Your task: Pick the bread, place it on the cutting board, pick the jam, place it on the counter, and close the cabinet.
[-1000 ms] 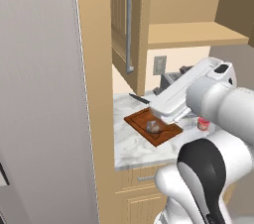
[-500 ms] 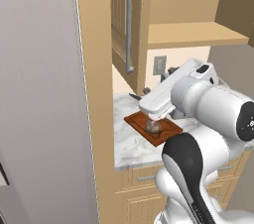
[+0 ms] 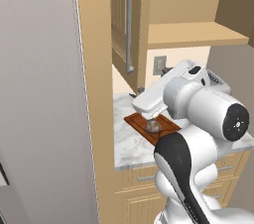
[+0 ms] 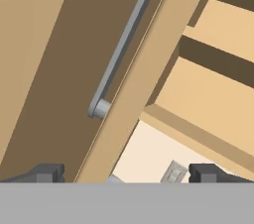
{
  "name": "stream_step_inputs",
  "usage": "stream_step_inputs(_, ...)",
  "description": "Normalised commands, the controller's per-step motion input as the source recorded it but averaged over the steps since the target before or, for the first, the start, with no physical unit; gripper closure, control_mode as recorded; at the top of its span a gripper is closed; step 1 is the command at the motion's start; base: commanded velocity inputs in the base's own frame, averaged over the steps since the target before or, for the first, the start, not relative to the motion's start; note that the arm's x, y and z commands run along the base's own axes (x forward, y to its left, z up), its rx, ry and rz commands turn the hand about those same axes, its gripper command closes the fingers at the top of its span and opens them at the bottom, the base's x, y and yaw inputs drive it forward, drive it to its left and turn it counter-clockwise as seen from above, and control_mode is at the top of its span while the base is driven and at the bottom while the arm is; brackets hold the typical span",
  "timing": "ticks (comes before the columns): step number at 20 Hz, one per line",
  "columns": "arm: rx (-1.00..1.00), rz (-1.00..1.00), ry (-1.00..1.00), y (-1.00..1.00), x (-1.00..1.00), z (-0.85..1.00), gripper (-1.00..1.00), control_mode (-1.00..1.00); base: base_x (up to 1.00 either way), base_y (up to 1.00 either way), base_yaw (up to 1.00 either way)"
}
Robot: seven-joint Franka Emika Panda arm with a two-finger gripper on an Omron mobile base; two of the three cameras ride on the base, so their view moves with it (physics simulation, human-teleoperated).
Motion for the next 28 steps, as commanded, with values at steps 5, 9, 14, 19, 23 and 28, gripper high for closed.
stream_step_inputs(5, 0.02, 0.0, -0.08, 0.05, 0.21, -0.15, -1.0, -1.0, 0.0, 0.0, 0.0)
stream_step_inputs(9, 0.02, 0.0, -0.07, 0.06, 0.21, -0.17, -1.0, -1.0, 0.0, 0.0, 0.0)
stream_step_inputs(14, 0.01, 0.0, -0.06, 0.07, 0.17, -0.18, -1.0, -1.0, 0.0, 0.0, 0.0)
stream_step_inputs(19, 0.01, 0.0, -0.06, 0.08, 0.16, -0.16, -1.0, -1.0, 0.0, 0.0, 0.0)
stream_step_inputs(23, 0.02, 0.0, -0.05, 0.08, 0.2, -0.18, -1.0, -1.0, 0.0, 0.0, 0.0)
stream_step_inputs(28, 0.02, 0.0, -0.05, 0.07, 0.3, -0.13, -1.0, -1.0, 0.0, 0.0, 0.0)
